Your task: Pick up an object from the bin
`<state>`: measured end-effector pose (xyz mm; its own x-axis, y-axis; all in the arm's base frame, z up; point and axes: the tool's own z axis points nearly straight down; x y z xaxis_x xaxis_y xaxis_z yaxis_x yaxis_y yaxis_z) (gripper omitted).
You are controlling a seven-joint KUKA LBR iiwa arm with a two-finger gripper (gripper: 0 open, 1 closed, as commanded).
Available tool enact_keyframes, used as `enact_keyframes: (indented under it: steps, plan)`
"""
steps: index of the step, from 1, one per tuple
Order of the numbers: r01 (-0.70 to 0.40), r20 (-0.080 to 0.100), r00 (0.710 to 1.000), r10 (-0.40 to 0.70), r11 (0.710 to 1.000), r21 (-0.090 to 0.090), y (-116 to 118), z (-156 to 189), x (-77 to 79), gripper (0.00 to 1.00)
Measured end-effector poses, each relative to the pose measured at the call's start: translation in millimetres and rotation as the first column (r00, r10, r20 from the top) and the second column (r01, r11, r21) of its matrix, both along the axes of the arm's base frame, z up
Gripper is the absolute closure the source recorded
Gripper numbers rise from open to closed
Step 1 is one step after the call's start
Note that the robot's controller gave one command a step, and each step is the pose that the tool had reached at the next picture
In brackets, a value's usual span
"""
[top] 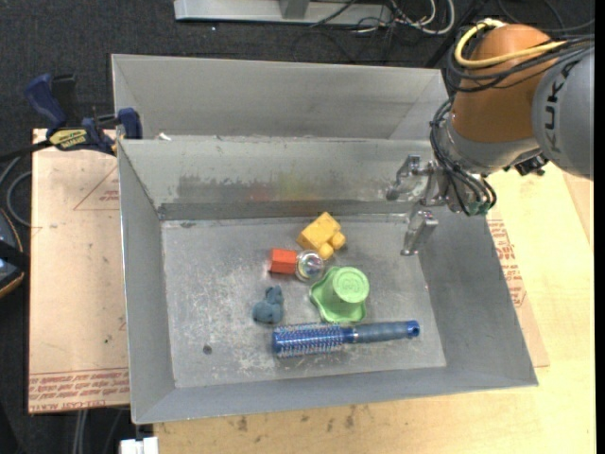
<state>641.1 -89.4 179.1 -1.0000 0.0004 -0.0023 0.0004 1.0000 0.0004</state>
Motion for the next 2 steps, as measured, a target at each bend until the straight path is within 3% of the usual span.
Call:
enact_keyframes:
  steps: [1,2]
  plan:
    - [-0.213,-0.005,0.977,0.213,0.977,0.003,84,-52,-66.7,0.0]
    - [-0.331,-0.005,0.944,0.331,0.944,0.003,112,-48,-133.9,0.0]
